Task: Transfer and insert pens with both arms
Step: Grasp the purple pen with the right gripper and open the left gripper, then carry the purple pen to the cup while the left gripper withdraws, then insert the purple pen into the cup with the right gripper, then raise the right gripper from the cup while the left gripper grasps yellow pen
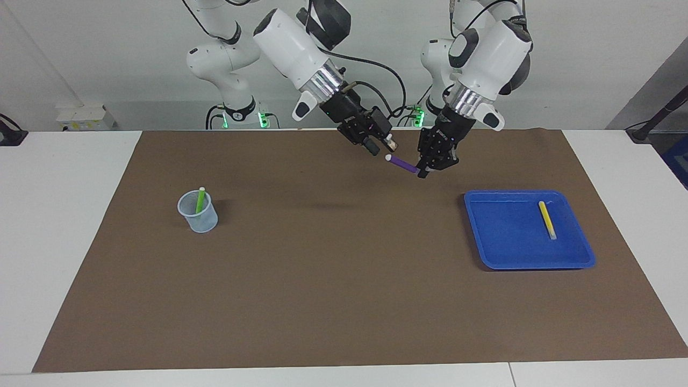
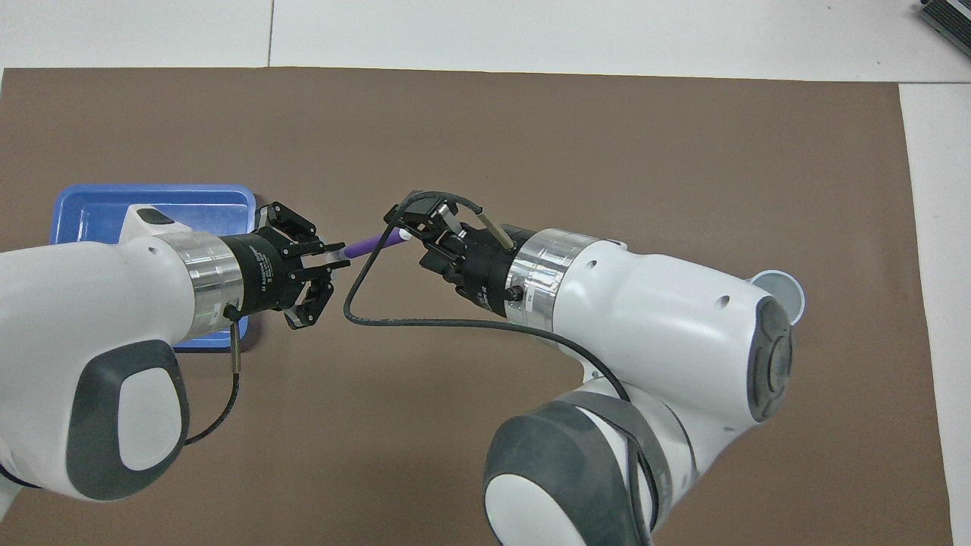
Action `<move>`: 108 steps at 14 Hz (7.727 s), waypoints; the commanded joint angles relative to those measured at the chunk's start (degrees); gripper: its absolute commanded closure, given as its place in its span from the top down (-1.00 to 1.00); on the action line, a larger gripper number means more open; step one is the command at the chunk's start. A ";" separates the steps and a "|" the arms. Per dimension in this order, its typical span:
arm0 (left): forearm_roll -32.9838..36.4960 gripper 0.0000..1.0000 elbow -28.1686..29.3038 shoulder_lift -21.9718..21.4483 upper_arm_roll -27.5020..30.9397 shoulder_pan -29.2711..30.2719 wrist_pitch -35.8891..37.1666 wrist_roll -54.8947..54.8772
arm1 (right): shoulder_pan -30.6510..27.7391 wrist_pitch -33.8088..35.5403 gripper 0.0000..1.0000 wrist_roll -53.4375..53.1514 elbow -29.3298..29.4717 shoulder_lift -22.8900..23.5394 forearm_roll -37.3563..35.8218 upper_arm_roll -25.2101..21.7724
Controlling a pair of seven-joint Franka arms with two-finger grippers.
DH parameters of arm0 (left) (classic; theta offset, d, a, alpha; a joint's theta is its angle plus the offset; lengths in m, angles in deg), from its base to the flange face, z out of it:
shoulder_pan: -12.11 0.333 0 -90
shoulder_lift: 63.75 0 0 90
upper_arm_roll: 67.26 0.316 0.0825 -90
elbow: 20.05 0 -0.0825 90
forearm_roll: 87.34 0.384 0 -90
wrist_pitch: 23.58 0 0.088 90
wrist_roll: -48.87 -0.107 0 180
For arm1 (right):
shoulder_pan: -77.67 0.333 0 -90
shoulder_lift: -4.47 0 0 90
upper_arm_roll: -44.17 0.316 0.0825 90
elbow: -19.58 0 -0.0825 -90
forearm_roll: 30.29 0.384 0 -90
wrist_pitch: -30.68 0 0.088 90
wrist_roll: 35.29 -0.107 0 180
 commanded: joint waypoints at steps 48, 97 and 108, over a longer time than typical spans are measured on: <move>0.57 0.95 3.73 -5.79 1.43 18.97 15.54 -72.24 | -10.57 25.69 -1.00 21.31 0.02 -0.52 -17.96 -0.41; 24.74 -0.07 -2.24 28.93 1.43 37.44 -14.68 -131.98 | -34.92 29.22 1.00 76.00 -14.75 -6.94 -39.50 -0.50; 24.66 -1.00 -1.98 28.93 1.43 37.36 -14.94 -131.54 | -32.48 31.06 1.00 73.89 -10.71 -7.03 -31.96 -0.06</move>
